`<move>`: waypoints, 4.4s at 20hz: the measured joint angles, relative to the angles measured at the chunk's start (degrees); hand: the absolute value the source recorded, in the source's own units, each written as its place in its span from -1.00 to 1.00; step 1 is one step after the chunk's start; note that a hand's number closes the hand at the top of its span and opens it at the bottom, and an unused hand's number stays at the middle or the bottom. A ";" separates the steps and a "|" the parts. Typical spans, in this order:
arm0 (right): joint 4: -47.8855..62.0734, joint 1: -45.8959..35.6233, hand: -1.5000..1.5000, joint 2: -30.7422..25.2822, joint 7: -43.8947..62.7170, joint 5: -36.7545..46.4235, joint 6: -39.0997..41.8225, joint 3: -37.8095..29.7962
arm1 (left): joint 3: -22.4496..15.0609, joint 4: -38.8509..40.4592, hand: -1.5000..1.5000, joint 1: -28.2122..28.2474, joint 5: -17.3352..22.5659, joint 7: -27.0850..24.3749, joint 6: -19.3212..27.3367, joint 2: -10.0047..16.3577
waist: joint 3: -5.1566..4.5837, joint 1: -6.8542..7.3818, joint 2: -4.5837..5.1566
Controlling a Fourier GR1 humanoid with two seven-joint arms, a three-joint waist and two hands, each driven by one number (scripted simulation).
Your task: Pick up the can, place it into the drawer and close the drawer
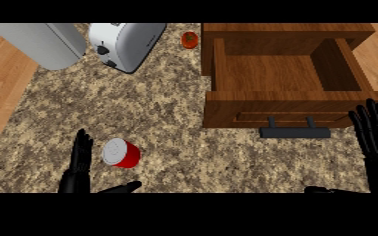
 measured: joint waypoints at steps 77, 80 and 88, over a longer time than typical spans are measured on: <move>-10.26 6.22 -1.00 2.15 3.50 -4.34 2.16 -2.26 | 5.61 18.11 1.00 -34.96 10.79 4.57 -10.34 4.76 | 0.02 -0.26 -0.07; -10.54 5.13 -1.00 1.40 4.65 -4.61 1.22 -2.50 | 3.67 14.19 1.00 -36.10 8.97 7.53 -9.02 3.95 | 0.01 -0.16 -0.08; -11.29 6.71 -1.00 2.25 3.59 -4.32 1.48 -1.69 | 0.36 9.86 1.00 -46.30 4.47 19.80 -4.09 0.64 | 0.03 -0.42 -0.05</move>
